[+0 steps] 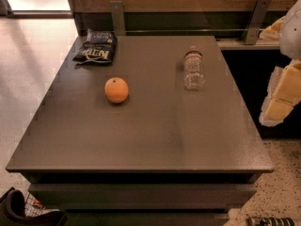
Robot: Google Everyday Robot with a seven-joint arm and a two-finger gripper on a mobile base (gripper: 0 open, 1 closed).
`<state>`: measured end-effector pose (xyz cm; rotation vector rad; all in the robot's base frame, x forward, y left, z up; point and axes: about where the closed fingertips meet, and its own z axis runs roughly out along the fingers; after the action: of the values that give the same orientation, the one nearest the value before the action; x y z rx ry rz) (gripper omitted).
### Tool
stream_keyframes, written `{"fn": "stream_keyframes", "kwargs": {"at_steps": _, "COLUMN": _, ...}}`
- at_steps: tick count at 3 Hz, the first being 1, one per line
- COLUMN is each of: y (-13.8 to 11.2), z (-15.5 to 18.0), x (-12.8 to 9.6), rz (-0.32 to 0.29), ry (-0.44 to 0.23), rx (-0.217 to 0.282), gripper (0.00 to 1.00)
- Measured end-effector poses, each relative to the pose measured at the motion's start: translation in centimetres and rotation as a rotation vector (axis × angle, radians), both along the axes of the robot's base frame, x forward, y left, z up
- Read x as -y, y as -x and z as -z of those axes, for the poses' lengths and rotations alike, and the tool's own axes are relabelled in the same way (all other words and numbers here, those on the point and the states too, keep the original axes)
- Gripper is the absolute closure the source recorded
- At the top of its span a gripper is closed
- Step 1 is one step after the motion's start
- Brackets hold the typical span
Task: Place water bottle upright
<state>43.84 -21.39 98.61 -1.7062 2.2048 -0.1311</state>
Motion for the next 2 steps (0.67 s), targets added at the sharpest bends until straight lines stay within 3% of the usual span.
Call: {"fn": "stream_keyframes", "kwargs": {"at_steps": 2, "y": -1.5, "z": 0.0, "x": 0.3, "rz": 0.038, "ry": -0.034, "rx": 0.014, "gripper": 0.0}}
